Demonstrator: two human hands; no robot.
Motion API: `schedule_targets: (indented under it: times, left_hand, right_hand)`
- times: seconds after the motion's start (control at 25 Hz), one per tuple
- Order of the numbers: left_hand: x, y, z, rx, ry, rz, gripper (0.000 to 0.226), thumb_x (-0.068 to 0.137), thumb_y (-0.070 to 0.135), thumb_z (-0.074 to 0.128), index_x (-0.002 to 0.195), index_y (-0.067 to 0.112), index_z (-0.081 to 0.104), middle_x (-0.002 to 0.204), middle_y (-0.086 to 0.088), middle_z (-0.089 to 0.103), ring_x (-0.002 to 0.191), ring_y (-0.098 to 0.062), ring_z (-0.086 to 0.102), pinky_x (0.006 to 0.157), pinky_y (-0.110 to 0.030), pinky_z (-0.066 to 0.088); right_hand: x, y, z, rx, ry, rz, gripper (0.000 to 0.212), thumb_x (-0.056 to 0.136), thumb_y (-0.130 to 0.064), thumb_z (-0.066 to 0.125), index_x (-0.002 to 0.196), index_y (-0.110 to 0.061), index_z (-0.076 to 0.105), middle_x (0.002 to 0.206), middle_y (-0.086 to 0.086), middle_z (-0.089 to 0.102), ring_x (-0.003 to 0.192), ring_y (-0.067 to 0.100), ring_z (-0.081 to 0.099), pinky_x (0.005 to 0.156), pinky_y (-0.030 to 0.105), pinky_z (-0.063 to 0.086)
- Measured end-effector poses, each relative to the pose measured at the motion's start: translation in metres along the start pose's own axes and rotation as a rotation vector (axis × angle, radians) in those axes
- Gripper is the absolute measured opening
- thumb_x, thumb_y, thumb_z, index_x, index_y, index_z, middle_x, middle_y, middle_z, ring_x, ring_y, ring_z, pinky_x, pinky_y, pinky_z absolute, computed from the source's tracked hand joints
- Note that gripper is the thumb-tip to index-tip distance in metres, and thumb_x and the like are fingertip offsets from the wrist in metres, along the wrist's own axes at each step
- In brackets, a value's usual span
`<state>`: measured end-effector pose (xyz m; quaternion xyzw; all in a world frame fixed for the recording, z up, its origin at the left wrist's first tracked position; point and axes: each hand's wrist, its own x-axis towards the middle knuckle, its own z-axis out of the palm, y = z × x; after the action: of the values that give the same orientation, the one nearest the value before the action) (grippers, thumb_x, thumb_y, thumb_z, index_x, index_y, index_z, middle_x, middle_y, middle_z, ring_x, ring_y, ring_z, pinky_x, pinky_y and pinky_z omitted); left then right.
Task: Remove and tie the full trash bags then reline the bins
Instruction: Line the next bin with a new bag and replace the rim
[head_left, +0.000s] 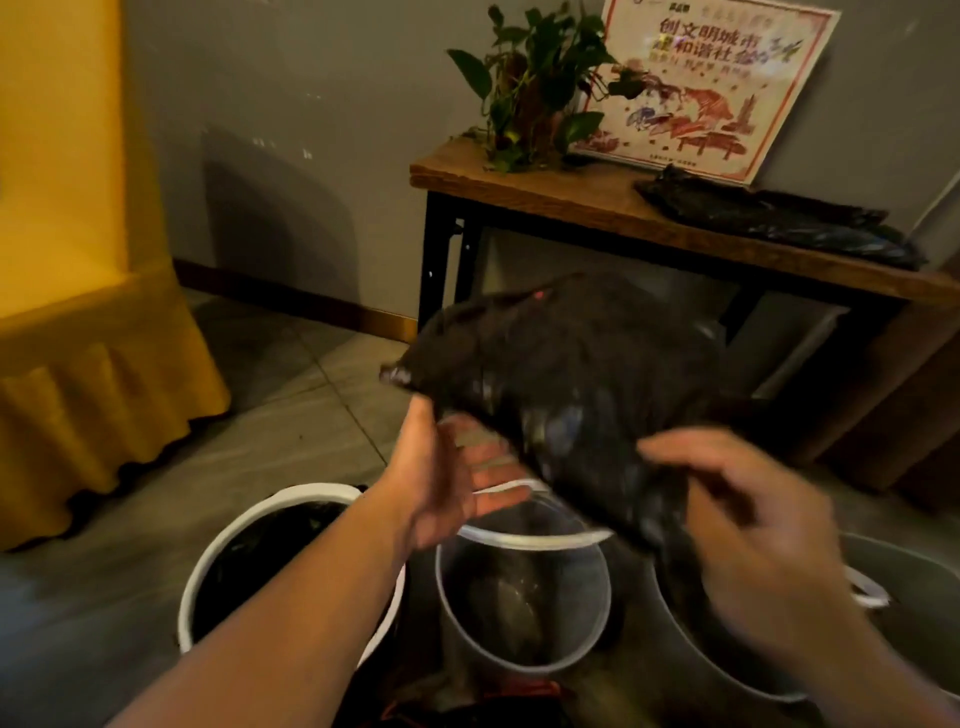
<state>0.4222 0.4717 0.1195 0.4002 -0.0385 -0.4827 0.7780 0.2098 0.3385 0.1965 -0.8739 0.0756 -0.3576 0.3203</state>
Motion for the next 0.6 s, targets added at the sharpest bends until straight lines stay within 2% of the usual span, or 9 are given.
schedule_targets:
  times: [0.08,0.16,0.28,0.36,0.44,0.52,0.6]
  left_hand:
    - [0.001,0.006,-0.005,-0.024,0.061,0.048,0.054,0.103,0.054,0.046,0.138,0.019,0.068,0.140,-0.013,0.066,0.126,-0.034,0.065,0.111,-0.055,0.048]
    - [0.005,0.013,-0.003,0.037,0.115,0.034,0.046,0.107,0.039,0.047,0.136,0.010,0.066,0.132,-0.016,0.067,0.118,-0.032,0.065,0.118,-0.048,0.041]
    - [0.002,0.014,0.002,0.240,0.138,0.003,0.040,0.102,0.039,0.058,0.115,0.006,0.078,0.113,-0.018,0.075,0.100,-0.032,0.071,0.109,-0.046,0.047]
    - [-0.003,0.007,0.003,0.500,0.144,0.036,0.028,0.100,0.026,0.065,0.104,0.001,0.076,0.111,-0.024,0.076,0.094,-0.031,0.072,0.103,-0.049,0.052]
    - [-0.009,0.004,0.010,0.647,0.157,0.101,0.018,0.101,0.018,0.066,0.091,0.005,0.073,0.098,-0.020,0.077,0.091,-0.030,0.071,0.097,-0.047,0.055]
    - [-0.018,0.007,0.022,0.701,0.121,0.135,0.019,0.099,0.018,0.070,0.081,0.014,0.074,0.088,-0.012,0.075,0.087,-0.026,0.073,0.093,-0.044,0.058]
    - [-0.032,0.009,0.034,0.775,0.078,0.179,0.015,0.095,0.021,0.075,0.081,0.017,0.074,0.088,-0.013,0.076,0.086,-0.028,0.076,0.087,-0.042,0.060]
  right_hand:
    - [-0.037,0.014,0.016,-0.003,-0.108,0.024,0.034,0.083,-0.007,0.062,0.096,-0.035,0.078,0.113,-0.019,0.074,0.108,0.002,0.069,0.094,0.011,0.046]
    - [-0.065,0.030,0.026,-0.023,-0.187,0.099,0.043,0.078,0.007,0.070,0.088,-0.034,0.081,0.111,-0.017,0.076,0.105,0.002,0.071,0.093,0.012,0.048]
    - [-0.088,0.051,0.029,-0.044,-0.278,0.266,0.059,0.074,0.019,0.076,0.083,-0.039,0.082,0.110,-0.022,0.076,0.106,-0.001,0.070,0.093,0.007,0.046]
    - [-0.089,0.063,0.029,-0.064,-0.362,0.365,0.059,0.075,0.019,0.073,0.085,-0.038,0.083,0.111,-0.024,0.075,0.109,-0.003,0.069,0.094,0.007,0.045]
    - [-0.083,0.069,0.031,-0.137,-0.454,0.504,0.057,0.082,0.016,0.067,0.091,-0.039,0.080,0.111,-0.022,0.074,0.108,-0.002,0.067,0.094,0.009,0.046]
    - [-0.074,0.069,0.030,-0.273,-0.298,0.522,0.049,0.088,0.005,0.070,0.088,-0.044,0.072,0.094,-0.022,0.073,0.089,-0.003,0.068,0.086,0.012,0.050]
    - [-0.057,0.055,0.030,-0.178,-0.087,0.494,0.028,0.094,-0.017,0.074,0.083,-0.043,0.071,0.080,-0.022,0.073,0.077,-0.003,0.069,0.072,0.010,0.051]
